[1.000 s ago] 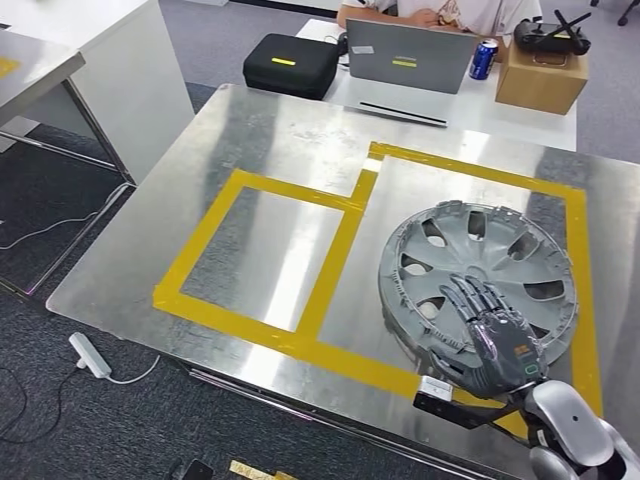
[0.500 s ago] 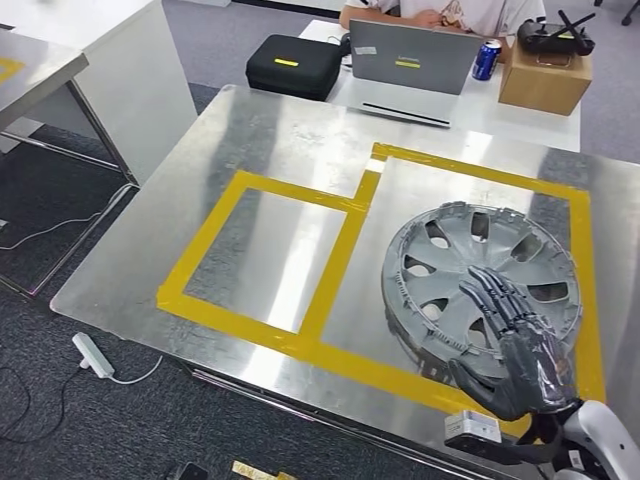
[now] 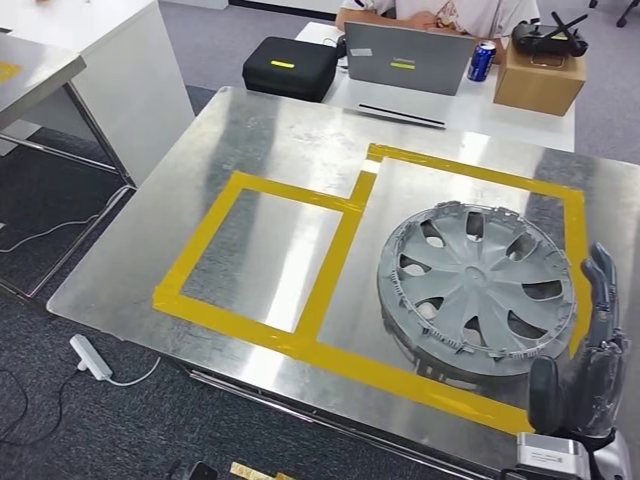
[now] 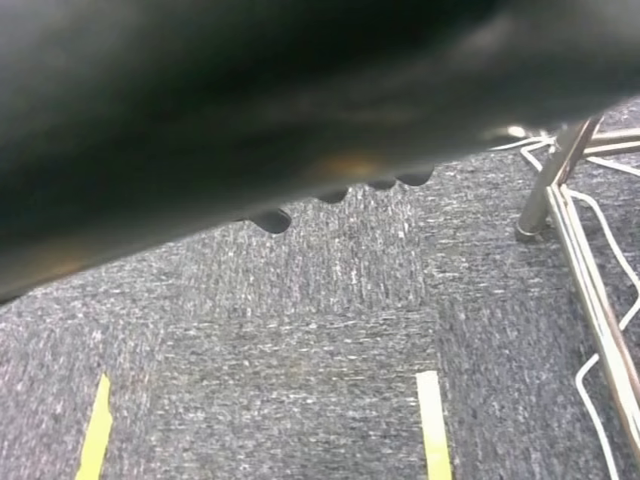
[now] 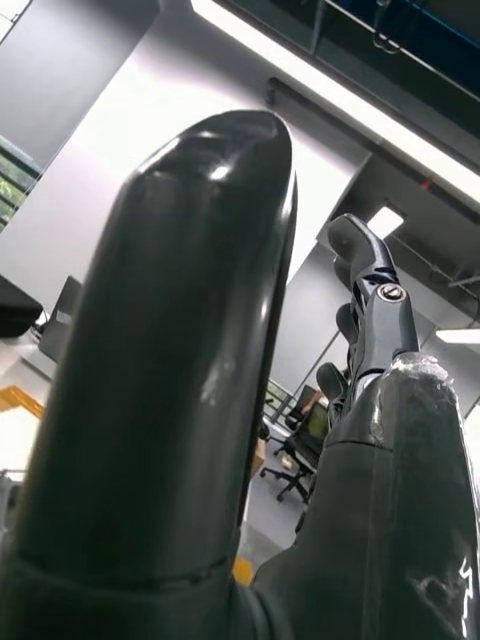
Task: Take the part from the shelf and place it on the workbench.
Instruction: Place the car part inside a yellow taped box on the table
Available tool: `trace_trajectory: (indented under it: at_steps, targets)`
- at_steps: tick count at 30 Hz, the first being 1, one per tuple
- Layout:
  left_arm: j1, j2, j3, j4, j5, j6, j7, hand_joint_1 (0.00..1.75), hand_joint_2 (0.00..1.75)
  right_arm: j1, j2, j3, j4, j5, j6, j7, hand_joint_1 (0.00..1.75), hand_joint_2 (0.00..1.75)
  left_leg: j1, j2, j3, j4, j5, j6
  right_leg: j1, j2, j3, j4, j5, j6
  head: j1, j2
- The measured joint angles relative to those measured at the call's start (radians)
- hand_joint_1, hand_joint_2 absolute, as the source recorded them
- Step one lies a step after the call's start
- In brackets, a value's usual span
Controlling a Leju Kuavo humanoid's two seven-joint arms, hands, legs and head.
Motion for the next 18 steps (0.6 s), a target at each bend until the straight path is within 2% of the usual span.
trace_trajectory:
  at_steps: [2, 3, 4, 6, 7, 8, 9, 10, 11, 13, 15, 17, 18]
  targets:
    - [0.002, -0.002, 0.001, 0.0, -0.001, 0.005, 0.002, 0.0, 0.0, 0.004, 0.016, -0.007, -0.007, -0.017, -0.006, -0.011, 0.0, 0.0, 0.001, 0.001, -0.001, -0.006, 0.004, 0.009, -0.003, 0.0, -0.004, 0.003, -0.002, 0.01, 0.0, 0.0]
    - [0.002, -0.003, 0.001, 0.0, -0.001, 0.007, 0.003, 0.0, 0.0, 0.008, 0.024, -0.011, -0.01, -0.027, -0.009, -0.019, 0.0, 0.0, 0.002, 0.001, 0.0, -0.01, 0.006, 0.014, -0.003, -0.001, -0.012, 0.018, -0.014, 0.015, 0.002, 0.0]
    - [0.001, -0.004, 0.002, 0.0, -0.001, 0.008, 0.003, 0.0, 0.0, 0.013, 0.034, -0.016, -0.013, -0.041, -0.013, -0.027, 0.0, 0.0, 0.004, 0.001, 0.001, -0.013, 0.009, 0.019, -0.004, -0.001, -0.029, 0.053, -0.038, 0.019, 0.005, 0.0]
    - [0.0, -0.006, 0.005, 0.0, -0.002, 0.01, 0.005, 0.0, 0.0, 0.023, 0.057, -0.025, -0.017, -0.073, -0.021, -0.047, 0.0, 0.0, 0.005, 0.002, 0.0, -0.014, 0.011, 0.024, -0.005, -0.002, -0.086, 0.175, -0.102, 0.025, 0.01, 0.0]
    - [0.0, -0.008, 0.006, 0.0, -0.003, 0.01, 0.005, 0.0, 0.0, 0.027, 0.067, -0.029, -0.018, -0.088, -0.025, -0.056, 0.0, 0.0, 0.005, 0.002, -0.001, -0.014, 0.011, 0.025, -0.006, -0.002, -0.113, 0.235, -0.126, 0.027, 0.011, 0.0]
    - [0.0, -0.009, 0.007, 0.0, -0.004, 0.01, 0.005, 0.0, 0.0, 0.032, 0.076, -0.032, -0.018, -0.1, -0.029, -0.064, 0.0, 0.0, 0.004, 0.003, -0.001, -0.013, 0.011, 0.025, -0.006, -0.002, -0.128, 0.267, -0.132, 0.029, 0.011, 0.0]
    - [0.0, -0.01, 0.008, 0.0, -0.004, 0.01, 0.006, 0.0, 0.0, 0.036, 0.084, -0.035, -0.018, -0.109, -0.031, -0.069, 0.0, 0.0, 0.004, 0.003, -0.001, -0.013, 0.011, 0.025, -0.006, -0.002, -0.125, 0.265, -0.12, 0.03, 0.011, 0.0]
    - [0.0, -0.01, 0.008, 0.0, -0.004, 0.01, 0.006, 0.0, 0.0, 0.038, 0.09, -0.036, -0.019, -0.116, -0.033, -0.073, 0.0, 0.0, 0.004, 0.003, 0.0, -0.013, 0.011, 0.025, -0.007, -0.003, -0.103, 0.225, -0.092, 0.03, 0.011, 0.0]
    - [-0.001, -0.01, 0.009, 0.0, -0.004, 0.01, 0.007, 0.0, 0.0, 0.04, 0.096, -0.038, -0.021, -0.121, -0.034, -0.075, 0.0, 0.0, 0.004, 0.003, 0.001, -0.012, 0.01, 0.024, -0.007, -0.003, -0.067, 0.16, -0.058, 0.029, 0.011, 0.0]
    - [-0.002, -0.012, 0.009, 0.0, -0.004, 0.01, 0.007, 0.0, 0.0, 0.042, 0.107, -0.041, -0.025, -0.135, -0.037, -0.08, 0.0, 0.0, 0.0, 0.002, 0.0, -0.009, 0.009, 0.018, -0.007, -0.004, -0.001, 0.038, -0.02, 0.024, 0.01, 0.0]
    - [-0.002, -0.013, 0.01, 0.0, -0.005, 0.012, 0.009, 0.0, 0.0, 0.049, 0.119, -0.046, -0.029, -0.154, -0.039, -0.082, 0.0, 0.0, -0.003, 0.002, -0.004, -0.006, 0.011, 0.008, -0.004, -0.001, 0.021, -0.004, -0.017, 0.014, 0.009, 0.0]
    - [-0.002, -0.013, 0.01, 0.0, -0.005, 0.014, 0.01, 0.0, 0.0, 0.059, 0.129, -0.051, -0.031, -0.171, -0.039, -0.083, 0.0, 0.0, -0.001, 0.001, -0.006, -0.004, 0.01, -0.002, -0.005, 0.0, 0.021, -0.007, -0.012, 0.004, 0.008, 0.0]
    - [-0.002, -0.012, 0.01, 0.0, -0.004, 0.014, 0.01, 0.0, 0.0, 0.064, 0.135, -0.053, -0.032, -0.176, -0.039, -0.084, 0.0, 0.0, 0.0, 0.001, -0.011, 0.008, -0.002, -0.007, -0.006, -0.001, 0.021, -0.008, -0.01, -0.001, 0.007, 0.0]
